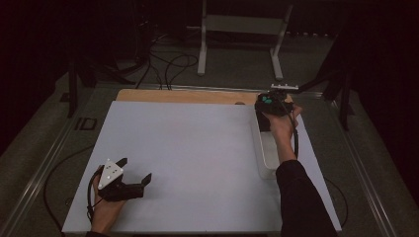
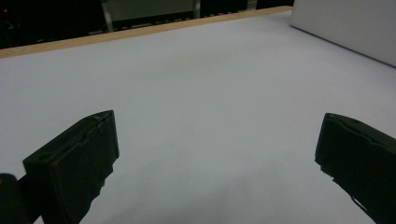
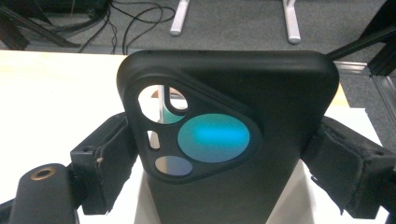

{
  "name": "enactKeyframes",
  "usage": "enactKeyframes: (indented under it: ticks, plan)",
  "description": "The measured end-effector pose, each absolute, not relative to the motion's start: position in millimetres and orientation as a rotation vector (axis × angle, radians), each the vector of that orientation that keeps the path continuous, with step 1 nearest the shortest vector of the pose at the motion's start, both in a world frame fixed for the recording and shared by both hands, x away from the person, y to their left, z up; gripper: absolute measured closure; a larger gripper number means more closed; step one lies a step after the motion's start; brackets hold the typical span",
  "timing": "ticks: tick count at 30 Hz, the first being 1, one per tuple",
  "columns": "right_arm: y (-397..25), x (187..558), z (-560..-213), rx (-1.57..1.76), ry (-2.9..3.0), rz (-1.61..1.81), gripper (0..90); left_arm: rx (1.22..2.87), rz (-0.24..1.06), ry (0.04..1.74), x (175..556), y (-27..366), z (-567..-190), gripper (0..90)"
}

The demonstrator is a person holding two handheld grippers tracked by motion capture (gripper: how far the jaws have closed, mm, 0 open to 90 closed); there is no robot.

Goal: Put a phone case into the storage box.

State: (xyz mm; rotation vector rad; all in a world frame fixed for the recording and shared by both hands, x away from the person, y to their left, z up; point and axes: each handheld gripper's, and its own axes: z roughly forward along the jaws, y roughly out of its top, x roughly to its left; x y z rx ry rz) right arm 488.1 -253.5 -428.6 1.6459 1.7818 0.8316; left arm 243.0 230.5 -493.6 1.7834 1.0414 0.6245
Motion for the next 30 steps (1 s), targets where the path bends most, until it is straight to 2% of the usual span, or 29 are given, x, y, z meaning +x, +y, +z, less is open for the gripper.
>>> enactKeyframes:
  ticks: [23, 30]
  plan:
    - [-255, 497, -434, 1.655, 1.780, 0.853, 11.9, 1.778, 0.621, 1.043, 243, 231, -493, 0.0]
    - [-257, 499, -432, 1.671, 1.798, 0.900, 8.2, 1.776, 0.621, 1.044, 243, 231, -493, 0.0]
